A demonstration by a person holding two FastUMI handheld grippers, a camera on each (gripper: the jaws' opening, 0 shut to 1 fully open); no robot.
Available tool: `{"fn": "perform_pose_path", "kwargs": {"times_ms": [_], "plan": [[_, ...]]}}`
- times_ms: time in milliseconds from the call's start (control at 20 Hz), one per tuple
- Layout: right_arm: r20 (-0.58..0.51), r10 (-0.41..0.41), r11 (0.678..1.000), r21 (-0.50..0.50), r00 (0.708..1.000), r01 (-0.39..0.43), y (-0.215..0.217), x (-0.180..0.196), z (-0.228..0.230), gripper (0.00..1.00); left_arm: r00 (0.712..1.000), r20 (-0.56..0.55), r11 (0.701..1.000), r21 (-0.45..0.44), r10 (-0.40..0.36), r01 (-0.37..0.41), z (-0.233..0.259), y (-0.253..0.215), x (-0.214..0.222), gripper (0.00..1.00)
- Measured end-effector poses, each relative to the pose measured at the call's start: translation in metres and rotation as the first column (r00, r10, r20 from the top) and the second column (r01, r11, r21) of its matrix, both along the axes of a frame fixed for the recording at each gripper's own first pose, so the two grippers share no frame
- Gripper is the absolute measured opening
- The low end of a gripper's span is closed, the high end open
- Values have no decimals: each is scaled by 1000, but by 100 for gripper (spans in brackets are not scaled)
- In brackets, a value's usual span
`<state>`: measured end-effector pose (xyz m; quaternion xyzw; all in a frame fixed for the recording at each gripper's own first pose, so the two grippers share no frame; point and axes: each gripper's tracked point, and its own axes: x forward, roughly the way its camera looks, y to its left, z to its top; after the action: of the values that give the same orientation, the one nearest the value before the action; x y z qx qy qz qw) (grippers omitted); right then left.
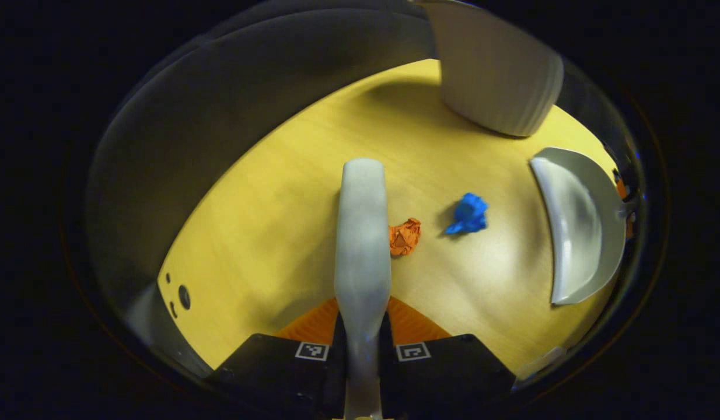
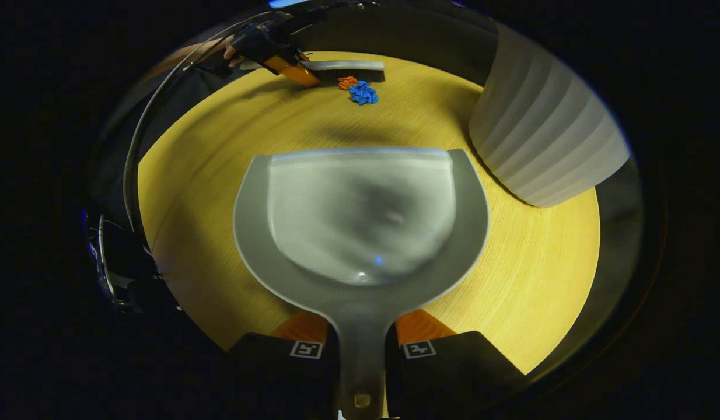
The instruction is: Pick up the small broom and dustpan from the desktop, sweep the trash into the dustpan with the broom, and then empty the trash into the garbage bin.
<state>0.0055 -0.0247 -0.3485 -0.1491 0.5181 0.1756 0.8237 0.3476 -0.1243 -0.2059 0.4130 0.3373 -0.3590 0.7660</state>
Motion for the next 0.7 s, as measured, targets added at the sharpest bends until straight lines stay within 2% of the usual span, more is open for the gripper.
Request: {"fn": "perform_pose_path", "kwargs": {"times_ms": [50,100,250,300,350,400,450,500,550,700], "plan": [[-2,0,1000,2,1000,0,0,0,2,35,1000,-7,1000,18,-12,12,0,-3,-4,25],[-5,3,1000,0,1000,-3,5,-1,4,38,1000,-17,1000,21,-21,21,-2,-8,-9,28],[-1,14,1000,-1,1000,-14,5,3,4,35,989,-134,998,-18,-65,63,-14,-26,-48,28],[0,19,1000,-1,1000,-19,6,5,2,39,981,-176,996,-30,-84,80,-18,-33,-63,28],[1,24,1000,-1,1000,-24,6,4,0,35,970,-218,994,-39,-109,102,-21,-38,-80,26],[5,28,1000,-2,1000,-28,8,-2,-3,35,959,-252,991,-47,-131,123,-25,-42,-93,28],[11,39,999,-5,999,-39,12,-6,0,35,943,-298,989,-57,-149,138,-30,-46,-111,26],[17,55,998,-10,998,-55,15,-12,5,39,928,-337,987,-68,-158,143,-34,-49,-126,26],[16,74,997,-13,997,-74,19,-18,5,35,914,-370,986,-83,-165,144,-36,-55,-141,28],[8,94,996,-3,996,-94,11,-16,0,35,889,-433,985,-144,-148,93,-35,-64,-168,28]]}}
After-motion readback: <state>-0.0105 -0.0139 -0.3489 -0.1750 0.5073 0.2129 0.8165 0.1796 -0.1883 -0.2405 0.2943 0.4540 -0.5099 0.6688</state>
